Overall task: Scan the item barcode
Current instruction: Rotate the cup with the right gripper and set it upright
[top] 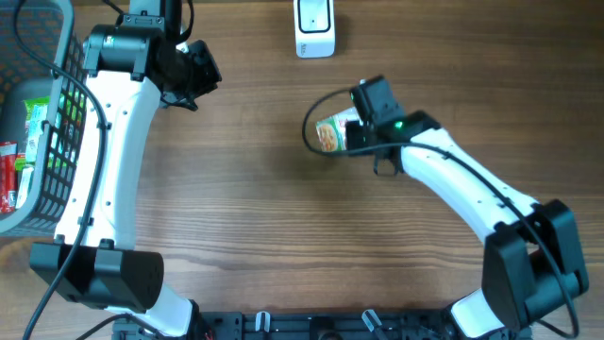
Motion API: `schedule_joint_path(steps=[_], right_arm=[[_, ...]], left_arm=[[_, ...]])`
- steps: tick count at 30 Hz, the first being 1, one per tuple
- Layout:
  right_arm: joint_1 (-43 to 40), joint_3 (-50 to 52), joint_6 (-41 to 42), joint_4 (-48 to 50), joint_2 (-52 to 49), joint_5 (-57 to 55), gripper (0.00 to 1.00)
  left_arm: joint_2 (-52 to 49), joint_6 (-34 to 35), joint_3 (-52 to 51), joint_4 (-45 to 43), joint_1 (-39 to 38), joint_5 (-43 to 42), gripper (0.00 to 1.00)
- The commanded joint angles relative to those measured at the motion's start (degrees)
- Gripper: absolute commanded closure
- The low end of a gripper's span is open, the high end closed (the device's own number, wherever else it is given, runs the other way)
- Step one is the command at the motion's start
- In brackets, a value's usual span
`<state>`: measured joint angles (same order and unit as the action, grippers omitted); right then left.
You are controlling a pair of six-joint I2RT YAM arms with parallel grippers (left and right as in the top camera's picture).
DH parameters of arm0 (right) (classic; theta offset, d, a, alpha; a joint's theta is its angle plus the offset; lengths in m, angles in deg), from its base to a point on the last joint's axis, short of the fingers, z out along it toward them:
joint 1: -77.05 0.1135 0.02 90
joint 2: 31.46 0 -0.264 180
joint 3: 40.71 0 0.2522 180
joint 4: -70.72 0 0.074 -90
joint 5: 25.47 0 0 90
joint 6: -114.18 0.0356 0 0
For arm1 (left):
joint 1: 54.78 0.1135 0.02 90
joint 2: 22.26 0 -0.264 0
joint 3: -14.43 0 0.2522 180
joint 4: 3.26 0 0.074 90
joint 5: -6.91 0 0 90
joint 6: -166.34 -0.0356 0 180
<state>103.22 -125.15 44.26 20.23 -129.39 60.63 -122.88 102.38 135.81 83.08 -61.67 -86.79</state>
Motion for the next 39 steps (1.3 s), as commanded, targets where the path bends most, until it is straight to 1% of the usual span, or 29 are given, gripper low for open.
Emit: schedule_joint_path(steps=[1, 3, 4, 5, 9, 11, 13, 20, 22, 24, 27, 31, 34, 39], right_arm=[[0.11, -8.04, 10.97, -3.08, 2.58, 7.96, 0.32], [0.28, -8.0, 17.64, -3.3, 2.58, 8.98, 0.21], [0.5, -7.5, 22.43, -3.63, 2.38, 9.22, 0.1], [0.72, -6.56, 27.8, -3.63, 2.21, 9.7, 0.0], [1.75, -1.53, 52.19, -3.67, 2.14, 9.73, 0.0], [1.77, 0.66, 62.86, -3.21, 1.97, 8.48, 0.0], [1.97, 2.43, 67.47, -0.85, 1.6, 5.86, 0.0], [5.33, 3.85, 73.61, 7.34, -2.6, -7.54, 0.0], [5.77, 3.85, 76.19, 8.24, -4.35, -9.22, 0.0], [5.81, 3.85, 78.77, 8.92, -6.62, -8.46, 0.0], [5.81, 3.85, 79.06, 11.23, -10.64, -4.98, 0.0], [5.79, 3.85, 77.48, 10.49, -12.79, -5.55, 0.0], [5.35, 3.82, 69.66, 10.34, -12.07, -8.2, 0.01], [3.34, 3.82, 46.86, 10.49, -8.87, -8.83, 0.0]], left_arm=[[-0.66, 0.11, 0.17, -0.74, 0.26, 0.81, 0.74], [-0.66, 0.13, 0.17, -0.79, 0.26, 0.79, 0.74], [-0.66, 0.13, 0.17, -0.76, 0.26, 0.79, 0.74], [-0.66, 0.11, 0.17, -0.68, 0.26, 0.79, 0.74], [-0.66, 0.11, 0.17, -0.2, 0.26, 0.79, 0.73], [-0.66, 0.11, 0.17, -0.2, 0.26, 0.79, 0.72], [-0.66, 0.13, 0.17, -0.22, 0.26, 0.79, 0.72], [-0.66, 0.11, 0.17, 0.07, 0.26, 0.76, 0.72], [-0.66, 0.13, 0.17, 0.07, 0.26, 0.76, 0.72], [-0.66, 0.11, 0.17, 0.07, 0.26, 0.76, 0.72], [-0.66, 0.11, 0.17, 0.09, 0.26, 0.76, 0.73], [-0.66, 0.11, 0.17, 0.07, 0.26, 0.76, 0.73], [-0.66, 0.11, 0.17, 0.07, 0.26, 0.76, 0.73], [-0.66, 0.11, 0.17, 0.09, 0.26, 0.76, 0.72]])
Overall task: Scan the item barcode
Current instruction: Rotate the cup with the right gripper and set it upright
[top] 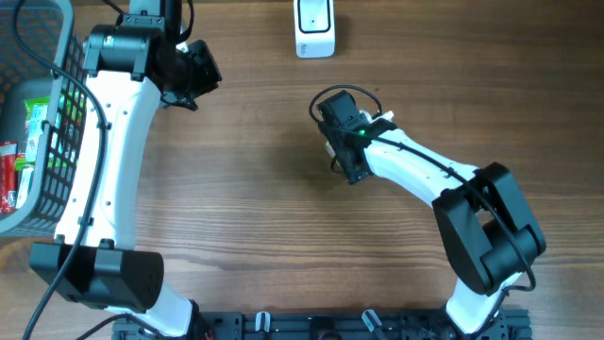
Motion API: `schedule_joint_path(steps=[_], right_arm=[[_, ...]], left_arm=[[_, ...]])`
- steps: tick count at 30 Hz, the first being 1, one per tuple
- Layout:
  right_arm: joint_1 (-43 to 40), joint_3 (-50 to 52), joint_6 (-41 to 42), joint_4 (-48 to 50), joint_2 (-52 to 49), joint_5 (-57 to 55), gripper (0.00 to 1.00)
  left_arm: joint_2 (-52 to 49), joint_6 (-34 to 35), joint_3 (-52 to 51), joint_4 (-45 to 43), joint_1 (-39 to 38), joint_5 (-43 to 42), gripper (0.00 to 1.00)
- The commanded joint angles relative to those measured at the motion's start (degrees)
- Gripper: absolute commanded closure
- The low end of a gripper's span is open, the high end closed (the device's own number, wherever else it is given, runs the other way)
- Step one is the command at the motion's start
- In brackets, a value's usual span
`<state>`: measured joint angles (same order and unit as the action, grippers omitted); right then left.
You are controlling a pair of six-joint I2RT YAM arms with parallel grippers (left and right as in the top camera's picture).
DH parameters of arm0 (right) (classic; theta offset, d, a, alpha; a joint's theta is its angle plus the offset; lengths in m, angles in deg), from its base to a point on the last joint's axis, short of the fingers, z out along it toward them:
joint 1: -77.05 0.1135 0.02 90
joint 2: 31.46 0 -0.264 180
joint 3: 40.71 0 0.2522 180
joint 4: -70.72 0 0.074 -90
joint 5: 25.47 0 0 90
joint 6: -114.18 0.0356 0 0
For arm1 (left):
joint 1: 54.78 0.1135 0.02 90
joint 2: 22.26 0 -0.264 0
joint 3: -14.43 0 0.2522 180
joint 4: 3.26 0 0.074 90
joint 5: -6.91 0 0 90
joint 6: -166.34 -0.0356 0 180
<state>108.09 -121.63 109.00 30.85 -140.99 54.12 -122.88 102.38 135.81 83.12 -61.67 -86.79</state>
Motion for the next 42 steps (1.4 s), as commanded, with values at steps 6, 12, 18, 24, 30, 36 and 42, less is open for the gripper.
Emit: schedule_joint_path(steps=[6, 12, 18, 24, 30, 36, 42], right_arm=[[-3.3, 0.31, -46.21, -1.2, 8.52, 2.78, 0.01], [-3.54, 0.31, -55.87, -6.32, 11.43, 4.59, 0.0], [-3.54, 0.31, -47.12, -7.5, 11.43, 10.71, 0.0], [-3.54, 0.33, -33.77, -6.1, 11.39, 8.41, 0.0], [-3.52, 0.35, -33.68, -6.12, 9.57, 2.23, 0.0], [-3.28, 0.35, -33.73, -6.01, 5.25, 1.16, 0.01], [-3.28, 0.33, -33.99, -6.56, 4.83, 1.2, 0.18]], left_arm=[[-0.66, 0.11, 0.17, 0.04, 0.26, 0.79, 0.72], [-0.66, 0.11, 0.17, 0.13, 0.26, 0.79, 0.72], [-0.66, 0.11, 0.17, 0.2, 0.26, 0.79, 0.71], [-0.66, 0.11, 0.17, 0.28, 0.26, 0.79, 0.71], [-0.66, 0.11, 0.17, 0.2, 0.26, 0.79, 0.71], [-0.66, 0.11, 0.17, 0.26, 0.26, 0.76, 0.71], [-0.66, 0.11, 0.17, 0.24, 0.26, 0.76, 0.69]])
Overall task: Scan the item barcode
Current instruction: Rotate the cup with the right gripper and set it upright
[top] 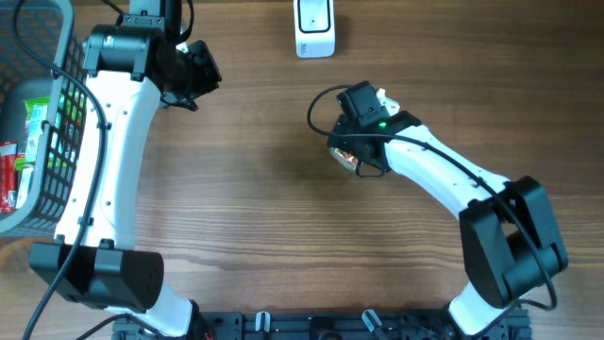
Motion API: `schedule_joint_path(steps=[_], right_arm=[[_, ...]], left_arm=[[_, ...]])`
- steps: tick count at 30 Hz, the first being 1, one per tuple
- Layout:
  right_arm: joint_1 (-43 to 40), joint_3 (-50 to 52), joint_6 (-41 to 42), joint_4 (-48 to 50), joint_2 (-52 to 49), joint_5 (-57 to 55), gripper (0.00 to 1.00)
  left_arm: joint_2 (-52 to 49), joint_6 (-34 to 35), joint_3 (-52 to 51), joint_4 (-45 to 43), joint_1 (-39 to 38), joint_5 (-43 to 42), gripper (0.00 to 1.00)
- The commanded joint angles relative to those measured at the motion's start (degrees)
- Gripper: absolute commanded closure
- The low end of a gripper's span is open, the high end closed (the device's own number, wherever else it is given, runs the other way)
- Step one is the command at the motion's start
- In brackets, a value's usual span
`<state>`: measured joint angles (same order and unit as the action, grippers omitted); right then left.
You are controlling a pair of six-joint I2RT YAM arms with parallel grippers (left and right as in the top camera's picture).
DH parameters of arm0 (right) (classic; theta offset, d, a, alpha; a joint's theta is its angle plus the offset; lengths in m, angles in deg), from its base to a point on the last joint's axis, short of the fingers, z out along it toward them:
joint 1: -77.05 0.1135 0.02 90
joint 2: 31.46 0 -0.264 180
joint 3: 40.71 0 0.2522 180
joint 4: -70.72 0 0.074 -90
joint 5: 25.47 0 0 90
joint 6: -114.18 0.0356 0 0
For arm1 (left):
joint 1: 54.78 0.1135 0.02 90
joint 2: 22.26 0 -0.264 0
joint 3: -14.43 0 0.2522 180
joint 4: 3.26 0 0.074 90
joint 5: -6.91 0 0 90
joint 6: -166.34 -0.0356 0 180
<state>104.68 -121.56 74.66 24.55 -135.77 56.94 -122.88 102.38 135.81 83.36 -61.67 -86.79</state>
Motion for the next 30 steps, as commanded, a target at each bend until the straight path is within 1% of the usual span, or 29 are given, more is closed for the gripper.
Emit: schedule_joint_path(steps=[1, 4, 6, 8, 9, 15, 19, 21, 27, 30], right_arm=[[0.13, 0.26, -0.07, -0.26, -0.28, -1.62, 0.2], [0.02, 0.24, -5.49, -0.46, 1.16, 0.42, 0.22], [0.02, 0.24, -7.91, -0.5, 2.75, 2.21, 0.27], [-0.13, 0.24, -10.51, -0.48, 4.35, 4.24, 0.28], [-0.33, 0.24, -11.8, -0.46, 5.16, 5.4, 0.3], [-3.5, 0.24, -18.05, -1.55, 7.5, 15.26, 0.31], [-6.88, 0.26, -24.96, -1.55, 7.28, 26.86, 0.31], [-8.9, 0.42, -27.26, -1.57, 7.23, 30.93, 0.31], [-15.39, 4.39, -32.48, 0.09, 7.23, 37.9, 0.31], [-18.12, 7.56, -33.4, 1.55, 7.23, 38.62, 0.3]], left_arm=[[-0.66, 0.11, 0.17, 0.0, 0.26, 0.76, 0.69], [-0.66, 0.11, 0.17, 0.0, 0.26, 0.79, 0.68], [-0.66, 0.11, 0.17, 0.0, 0.26, 0.79, 0.68], [-0.66, 0.11, 0.17, 0.0, 0.26, 0.79, 0.68], [-0.66, 0.11, 0.17, 0.02, 0.26, 0.79, 0.68], [-0.66, 0.11, 0.17, 0.22, 0.26, 0.79, 0.67], [-0.66, 0.11, 0.17, 0.24, 0.26, 0.79, 0.67], [-0.66, 0.09, 0.17, 0.28, 0.26, 0.79, 0.67], [-0.66, 0.09, 0.17, 0.42, 0.26, 0.79, 0.67], [-0.66, 0.11, 0.17, 0.39, 0.26, 0.79, 0.67]])
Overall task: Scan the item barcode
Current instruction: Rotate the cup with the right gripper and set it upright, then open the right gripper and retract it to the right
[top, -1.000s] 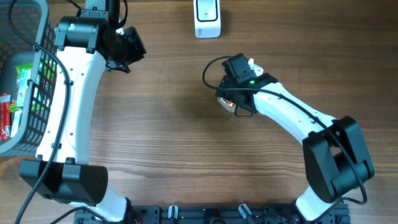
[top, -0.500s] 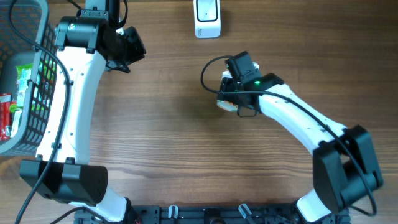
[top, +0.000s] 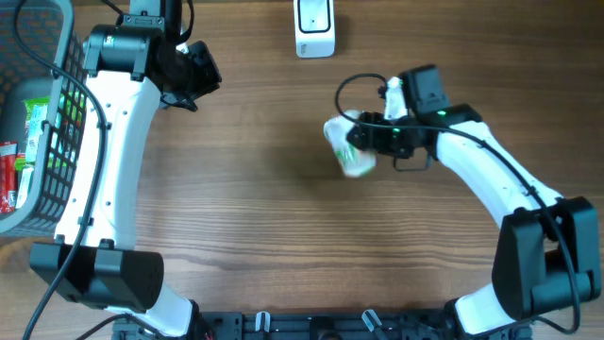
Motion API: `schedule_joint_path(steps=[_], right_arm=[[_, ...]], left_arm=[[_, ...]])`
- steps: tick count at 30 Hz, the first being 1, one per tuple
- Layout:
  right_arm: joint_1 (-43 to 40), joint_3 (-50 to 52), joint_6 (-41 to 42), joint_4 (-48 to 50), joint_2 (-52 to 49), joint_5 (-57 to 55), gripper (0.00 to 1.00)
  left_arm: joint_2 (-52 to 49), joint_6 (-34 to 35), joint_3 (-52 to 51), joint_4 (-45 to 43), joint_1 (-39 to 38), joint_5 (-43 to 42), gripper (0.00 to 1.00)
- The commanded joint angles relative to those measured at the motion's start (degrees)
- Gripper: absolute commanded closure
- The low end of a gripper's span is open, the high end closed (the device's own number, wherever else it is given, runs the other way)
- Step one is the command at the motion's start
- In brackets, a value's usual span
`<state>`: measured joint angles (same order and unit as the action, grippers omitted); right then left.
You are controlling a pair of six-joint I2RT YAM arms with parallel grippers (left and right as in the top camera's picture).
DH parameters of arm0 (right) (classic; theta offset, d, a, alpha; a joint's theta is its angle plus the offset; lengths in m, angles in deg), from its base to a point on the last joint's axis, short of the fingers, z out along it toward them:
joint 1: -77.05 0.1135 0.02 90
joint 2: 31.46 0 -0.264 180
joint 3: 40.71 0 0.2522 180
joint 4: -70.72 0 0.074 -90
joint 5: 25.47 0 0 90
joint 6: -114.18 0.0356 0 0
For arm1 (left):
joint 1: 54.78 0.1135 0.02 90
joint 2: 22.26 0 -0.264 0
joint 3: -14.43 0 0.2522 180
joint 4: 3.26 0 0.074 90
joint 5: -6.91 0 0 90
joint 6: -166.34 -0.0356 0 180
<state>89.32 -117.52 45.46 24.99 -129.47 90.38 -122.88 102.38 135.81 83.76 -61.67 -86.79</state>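
Only the overhead view is given. A small white cup-like item with a green label [top: 347,146] hangs above the table's middle right, blurred, with my right gripper [top: 363,140] shut on it from the right. The white barcode scanner [top: 314,27] stands at the table's far edge, above and left of the item. My left gripper [top: 201,76] hovers at the far left of the table; its fingers are too dark to read.
A dark wire basket [top: 42,113] with green and red packets stands at the left edge. A black cable [top: 354,87] loops off the right wrist.
My right arm has swung to the right and turned its wrist. The item was tucked under the wrist with a brownish face showing; now it sticks out to the left, white and green. The left arm stayed put.
First my right gripper held the item with its round printed end facing left. Then the wrist had turned over it and hid it. Then the item showed below the wrist, and now it points left, nearer the scanner's side. The left arm never moved.
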Motion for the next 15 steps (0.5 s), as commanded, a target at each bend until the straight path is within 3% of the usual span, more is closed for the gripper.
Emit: schedule_joint_path(steps=[1, 5, 10, 15], right_arm=[[-3.52, 4.7, -4.87, 1.64, 0.94, 5.51, 0.3], [-5.01, 8.66, -5.31, 4.2, 0.9, 5.33, 0.29], [-5.07, 7.08, -9.33, 4.35, 2.03, 5.35, 0.11], [-4.72, 0.96, -10.86, -0.9, 4.79, 5.05, 0.01]], left_arm=[[-0.66, 0.11, 0.17, -0.02, 0.26, 0.79, 0.67], [-0.66, 0.11, 0.17, -0.04, 0.26, 0.79, 0.67], [-0.66, 0.11, 0.17, 0.0, 0.26, 0.79, 0.66], [-0.66, 0.11, 0.17, 0.04, 0.26, 0.79, 0.63]])
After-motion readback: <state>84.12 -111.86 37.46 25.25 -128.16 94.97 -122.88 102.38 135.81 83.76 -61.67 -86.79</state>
